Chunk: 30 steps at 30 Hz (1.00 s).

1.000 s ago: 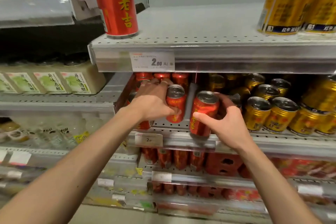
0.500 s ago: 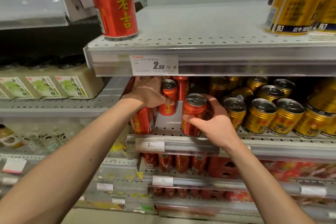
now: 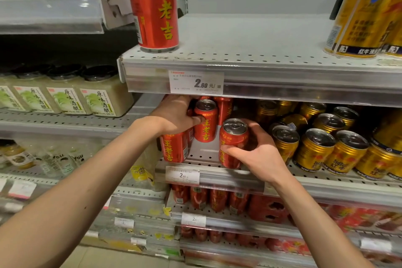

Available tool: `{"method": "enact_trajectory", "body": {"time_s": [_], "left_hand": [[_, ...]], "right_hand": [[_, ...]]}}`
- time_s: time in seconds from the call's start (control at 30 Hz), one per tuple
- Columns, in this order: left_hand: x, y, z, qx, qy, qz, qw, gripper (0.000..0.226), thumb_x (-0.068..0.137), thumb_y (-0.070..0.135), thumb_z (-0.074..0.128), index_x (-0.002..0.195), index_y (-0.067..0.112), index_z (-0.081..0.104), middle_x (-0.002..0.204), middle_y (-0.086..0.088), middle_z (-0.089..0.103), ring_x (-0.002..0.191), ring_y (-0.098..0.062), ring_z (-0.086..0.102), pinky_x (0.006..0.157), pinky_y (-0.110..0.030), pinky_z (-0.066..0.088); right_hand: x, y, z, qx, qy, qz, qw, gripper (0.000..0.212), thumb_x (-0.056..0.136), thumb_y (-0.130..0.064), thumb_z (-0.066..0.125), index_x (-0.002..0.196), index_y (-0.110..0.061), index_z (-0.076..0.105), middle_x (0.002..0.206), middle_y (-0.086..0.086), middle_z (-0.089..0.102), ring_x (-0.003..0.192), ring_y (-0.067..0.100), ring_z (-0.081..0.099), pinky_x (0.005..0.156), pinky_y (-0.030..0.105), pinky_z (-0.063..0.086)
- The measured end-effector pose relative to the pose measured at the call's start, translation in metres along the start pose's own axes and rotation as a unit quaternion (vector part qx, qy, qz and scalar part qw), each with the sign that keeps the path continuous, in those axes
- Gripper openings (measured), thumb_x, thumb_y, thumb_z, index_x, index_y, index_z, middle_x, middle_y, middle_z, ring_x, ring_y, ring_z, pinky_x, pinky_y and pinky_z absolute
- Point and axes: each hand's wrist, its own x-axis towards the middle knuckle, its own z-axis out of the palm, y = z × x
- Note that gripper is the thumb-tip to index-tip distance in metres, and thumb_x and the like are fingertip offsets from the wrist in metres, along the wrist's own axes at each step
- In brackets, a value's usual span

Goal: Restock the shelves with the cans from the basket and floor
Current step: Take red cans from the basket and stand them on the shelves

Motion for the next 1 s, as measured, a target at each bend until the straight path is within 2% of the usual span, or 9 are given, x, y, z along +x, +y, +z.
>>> {"method": "enact_trajectory", "body": {"time_s": [0.1,0.2,0.3,0.47,0.63,0.73,0.87,0.93,1.0], "left_hand": [[-0.021,-0.012,-0.009,0.036,0.008,0.013,0.999,0.062,0.089,0.048,0.072,0.143,0.026,0.053,0.149,-0.002,0.052,0.138,-0.024,0.045,0.115,-0.033,0.037],[-0.042,-0.025,-0.017,0.044,0.001,0.030,0.999,0.056,0.086,0.053,0.073,0.135,0.030,0.061,0.146,0.001,0.052,0.138,-0.021,0.042,0.115,-0.031,0.032],[-0.055,-0.034,-0.020,0.069,-0.017,0.054,0.996,0.064,0.079,0.056,0.077,0.136,0.029,0.062,0.144,0.001,0.053,0.135,-0.021,0.043,0.114,-0.032,0.032],[-0.058,-0.042,-0.020,0.062,-0.004,0.074,0.995,0.070,0.073,0.050,0.084,0.137,0.031,0.062,0.136,0.005,0.047,0.127,-0.014,0.044,0.105,-0.017,0.026],[-0.058,-0.044,-0.017,0.053,0.004,0.086,0.995,0.070,0.074,0.050,0.082,0.137,0.029,0.060,0.126,0.009,0.047,0.124,-0.015,0.047,0.107,-0.024,0.034],[-0.059,-0.044,-0.015,0.074,0.003,0.080,0.994,0.080,0.073,0.059,0.079,0.143,0.029,0.054,0.135,0.004,0.050,0.130,-0.018,0.045,0.113,-0.031,0.034],[-0.057,-0.035,-0.010,0.140,-0.001,0.071,0.988,0.101,0.070,0.082,0.065,0.153,0.030,0.041,0.154,0.001,0.040,0.142,-0.025,0.038,0.119,-0.043,0.030],[-0.055,-0.032,-0.008,0.151,0.005,0.066,0.986,0.108,0.068,0.085,0.065,0.155,0.027,0.038,0.160,-0.001,0.036,0.145,-0.027,0.035,0.120,-0.045,0.026],[-0.052,-0.031,-0.008,0.160,-0.002,0.057,0.985,0.115,0.066,0.088,0.064,0.158,0.026,0.033,0.165,-0.002,0.030,0.150,-0.029,0.029,0.122,-0.045,0.020]], "right_hand": [[0.006,-0.006,0.006,-0.009,-0.026,-0.012,1.000,0.080,0.063,-0.050,0.090,0.135,-0.042,0.057,0.125,-0.014,0.070,0.109,-0.001,0.069,0.096,0.027,0.058],[0.011,-0.013,0.016,-0.030,-0.049,-0.025,0.998,0.084,0.061,-0.055,0.088,0.138,-0.043,0.055,0.129,-0.016,0.067,0.111,-0.003,0.067,0.098,0.026,0.057],[0.016,-0.019,0.026,-0.052,-0.068,-0.024,0.996,0.093,0.058,-0.062,0.087,0.142,-0.043,0.053,0.139,-0.013,0.060,0.121,0.005,0.062,0.105,0.035,0.054],[0.020,-0.027,0.037,-0.063,-0.078,-0.017,0.995,0.092,0.056,-0.061,0.086,0.140,-0.044,0.052,0.139,-0.015,0.059,0.125,0.002,0.057,0.107,0.036,0.052],[0.019,-0.032,0.048,-0.083,-0.093,-0.023,0.992,0.085,0.069,-0.052,0.089,0.143,-0.040,0.048,0.145,-0.009,0.057,0.133,0.010,0.053,0.112,0.043,0.048],[0.016,-0.033,0.047,-0.117,-0.099,-0.038,0.987,0.087,0.071,-0.059,0.085,0.146,-0.042,0.045,0.148,-0.010,0.054,0.131,0.009,0.054,0.112,0.040,0.048],[0.017,-0.028,0.030,-0.138,-0.111,-0.028,0.984,0.112,0.052,-0.080,0.084,0.148,-0.055,0.030,0.155,-0.011,0.041,0.134,0.008,0.049,0.110,0.040,0.050],[0.025,-0.026,0.021,-0.130,-0.139,0.011,0.982,0.137,0.040,-0.079,0.091,0.153,-0.058,0.016,0.163,-0.011,0.030,0.142,0.011,0.042,0.115,0.044,0.046],[0.037,-0.023,0.019,-0.109,-0.187,0.015,0.976,0.152,0.035,-0.072,0.097,0.156,-0.059,0.006,0.163,-0.018,0.029,0.139,0.001,0.043,0.115,0.035,0.045]]}}
